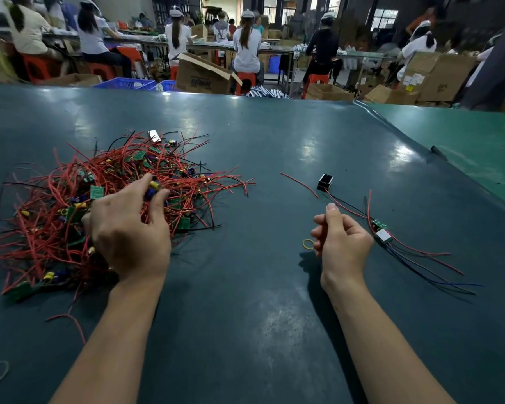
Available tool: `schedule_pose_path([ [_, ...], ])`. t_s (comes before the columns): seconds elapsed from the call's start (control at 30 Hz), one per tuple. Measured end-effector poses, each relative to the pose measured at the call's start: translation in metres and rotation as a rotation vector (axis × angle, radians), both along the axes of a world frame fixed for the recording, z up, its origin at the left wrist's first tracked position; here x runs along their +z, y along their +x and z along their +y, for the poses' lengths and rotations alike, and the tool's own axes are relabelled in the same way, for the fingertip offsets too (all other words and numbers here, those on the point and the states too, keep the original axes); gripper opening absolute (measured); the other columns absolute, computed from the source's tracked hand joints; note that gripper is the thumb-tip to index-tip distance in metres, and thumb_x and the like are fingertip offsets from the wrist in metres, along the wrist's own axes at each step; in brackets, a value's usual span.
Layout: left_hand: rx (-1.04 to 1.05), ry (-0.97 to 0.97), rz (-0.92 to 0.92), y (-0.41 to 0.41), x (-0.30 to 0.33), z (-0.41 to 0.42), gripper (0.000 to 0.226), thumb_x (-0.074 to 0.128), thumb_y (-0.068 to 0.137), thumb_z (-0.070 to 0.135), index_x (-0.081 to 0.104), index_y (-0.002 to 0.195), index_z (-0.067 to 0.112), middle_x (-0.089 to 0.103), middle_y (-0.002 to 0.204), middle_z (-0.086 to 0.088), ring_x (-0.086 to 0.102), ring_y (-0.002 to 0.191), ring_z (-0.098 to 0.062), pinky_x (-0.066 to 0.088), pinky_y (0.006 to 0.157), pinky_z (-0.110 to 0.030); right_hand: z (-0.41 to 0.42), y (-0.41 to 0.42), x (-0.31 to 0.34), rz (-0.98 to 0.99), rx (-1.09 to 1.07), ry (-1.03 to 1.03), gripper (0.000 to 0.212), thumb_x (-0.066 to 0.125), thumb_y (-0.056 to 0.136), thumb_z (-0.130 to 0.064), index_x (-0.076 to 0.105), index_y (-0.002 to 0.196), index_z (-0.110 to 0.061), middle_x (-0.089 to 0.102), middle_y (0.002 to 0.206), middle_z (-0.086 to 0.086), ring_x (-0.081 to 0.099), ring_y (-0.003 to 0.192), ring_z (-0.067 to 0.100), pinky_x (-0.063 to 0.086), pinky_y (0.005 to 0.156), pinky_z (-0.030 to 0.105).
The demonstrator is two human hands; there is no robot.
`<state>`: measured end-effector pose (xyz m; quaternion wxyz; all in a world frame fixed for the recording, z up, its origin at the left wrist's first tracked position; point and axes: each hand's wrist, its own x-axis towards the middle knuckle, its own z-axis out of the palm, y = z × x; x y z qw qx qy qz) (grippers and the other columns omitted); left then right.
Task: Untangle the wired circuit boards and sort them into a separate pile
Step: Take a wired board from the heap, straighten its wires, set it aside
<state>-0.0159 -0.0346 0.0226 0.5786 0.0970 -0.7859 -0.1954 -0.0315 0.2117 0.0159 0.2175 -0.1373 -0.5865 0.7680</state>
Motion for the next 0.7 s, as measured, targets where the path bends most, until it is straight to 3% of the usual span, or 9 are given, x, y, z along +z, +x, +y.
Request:
schedule_pose_path([
  [0.1,-0.302,-0.187,0.173,-0.001,0.0,0.029,0.02,0.07,0.092,0.013,0.071,0.11,0.004,0.071,0.109,-0.008,0.066,0.1,-0.024,0.048,0.086,-0.039,-0.012,0.01,0.002,0.035,0.436,0.023,0.024,0.062,0.094,-0.021,0.073,0.074,-0.013,0.064,0.06,0.002,0.051,0.044,0.011,0.037,0.038,0.017],
  [0.17,-0.549,-0.252,0.169,0.001,-0.003,0.054,0.022,0.07,0.09,0.004,0.07,0.111,0.003,0.07,0.112,-0.007,0.065,0.102,-0.023,0.051,0.089,-0.04,-0.025,0.017,0.001,0.031,0.722,0.021,0.015,0.066,0.09,-0.027,0.075,0.088,-0.016,0.069,0.075,0.004,0.057,0.049,0.013,0.041,0.037,0.019],
  [0.27,-0.78,-0.357,0.067,0.002,-0.014,0.072,0.022,0.072,0.087,0.001,0.072,0.108,0.005,0.071,0.112,-0.003,0.066,0.098,-0.025,0.052,0.085,-0.043,-0.028,0.015,0.001,0.04,0.733,-0.065,0.015,0.067,0.085,-0.031,0.074,0.09,-0.019,0.069,0.079,0.001,0.06,0.055,0.013,0.044,0.038,0.021],
  [0.33,-0.866,-0.351,-0.014,-0.001,-0.019,0.072,0.02,0.073,0.085,-0.001,0.074,0.104,0.004,0.071,0.112,-0.005,0.067,0.097,-0.026,0.053,0.082,-0.042,-0.022,0.01,0.003,0.036,0.644,-0.107,0.01,0.063,0.09,-0.017,0.071,0.093,-0.013,0.068,0.073,0.003,0.06,0.055,0.012,0.044,0.04,0.021],
  [0.47,-0.801,-0.118,0.007,-0.002,-0.018,0.069,0.02,0.08,0.081,0.008,0.07,0.097,0.002,0.06,0.115,-0.014,0.057,0.107,-0.024,0.049,0.088,-0.031,-0.022,0.007,0.004,0.005,0.478,-0.129,0.008,0.064,0.09,-0.003,0.069,0.084,-0.005,0.069,0.064,0.007,0.061,0.048,0.011,0.049,0.046,0.018],
  [0.57,-0.676,0.201,0.048,-0.001,-0.016,0.065,0.032,0.08,0.08,0.027,0.055,0.085,0.008,0.053,0.092,-0.006,0.055,0.082,-0.022,0.049,0.067,-0.032,-0.019,0.004,0.008,-0.008,0.371,-0.242,0.01,0.066,0.088,-0.002,0.067,0.079,-0.006,0.069,0.062,0.006,0.06,0.045,0.011,0.049,0.046,0.017],
  [0.63,-0.729,0.388,-0.073,0.001,-0.014,0.065,0.037,0.073,0.082,0.043,0.053,0.077,0.013,0.053,0.072,0.004,0.053,0.062,-0.014,0.045,0.055,-0.033,-0.017,0.003,0.009,0.002,0.362,-0.318,0.009,0.066,0.087,-0.003,0.065,0.079,-0.006,0.069,0.063,0.005,0.061,0.045,0.011,0.049,0.045,0.018],
  [0.7,-0.91,0.52,-0.308,0.004,-0.012,0.071,0.036,0.073,0.078,0.051,0.061,0.083,0.018,0.059,0.066,0.008,0.053,0.056,-0.01,0.046,0.051,-0.033,-0.018,0.005,0.008,-0.003,0.436,-0.301,0.006,0.067,0.086,-0.005,0.066,0.08,-0.006,0.07,0.065,0.007,0.063,0.046,0.012,0.05,0.044,0.018],
])
